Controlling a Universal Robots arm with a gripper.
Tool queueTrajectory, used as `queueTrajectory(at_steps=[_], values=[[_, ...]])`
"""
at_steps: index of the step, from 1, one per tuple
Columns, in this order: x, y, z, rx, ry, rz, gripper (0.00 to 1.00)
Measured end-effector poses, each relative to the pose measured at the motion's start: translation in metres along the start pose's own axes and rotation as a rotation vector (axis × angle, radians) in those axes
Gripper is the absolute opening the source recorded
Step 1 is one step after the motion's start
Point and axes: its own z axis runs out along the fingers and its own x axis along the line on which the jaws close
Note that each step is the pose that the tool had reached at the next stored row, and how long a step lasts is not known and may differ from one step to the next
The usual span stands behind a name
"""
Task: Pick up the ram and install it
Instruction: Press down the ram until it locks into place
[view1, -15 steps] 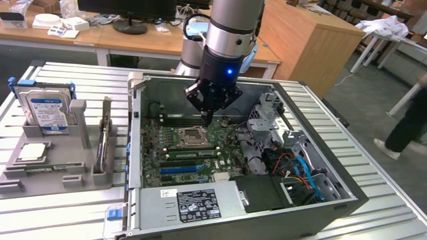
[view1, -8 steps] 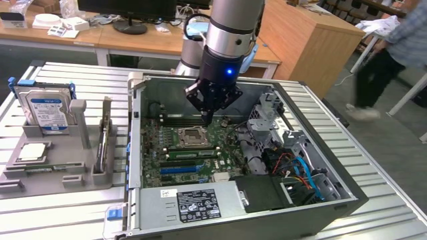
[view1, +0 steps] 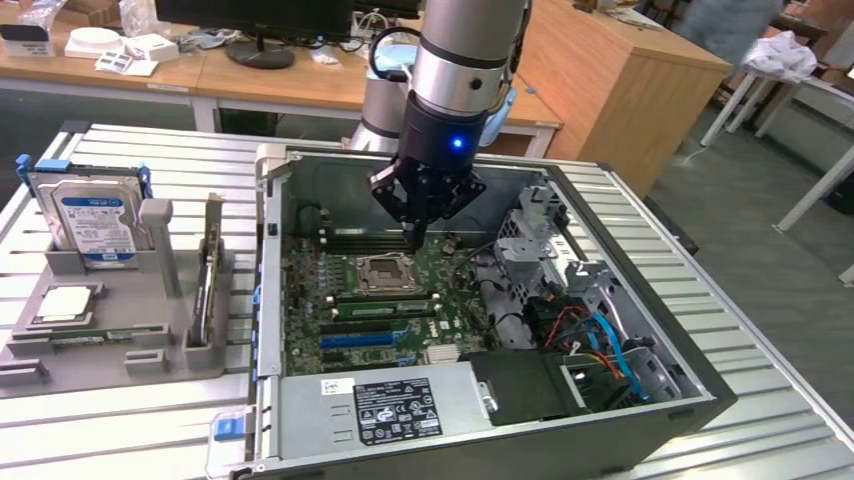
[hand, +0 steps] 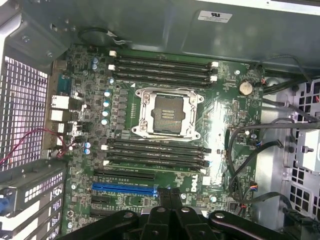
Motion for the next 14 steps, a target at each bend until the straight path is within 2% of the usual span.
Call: queueTrajectory(at_steps=[4, 9, 14], values=[[0.0001, 0.0001, -0.001, -0.0004, 0.0027, 0.001, 0.11], [0.0, 0.0001, -0.004, -0.0048, 0.0079, 0.007, 0.11], [-0.0001, 0.0001, -0.0045, -0.008, 0.0082, 0.022, 0.11]])
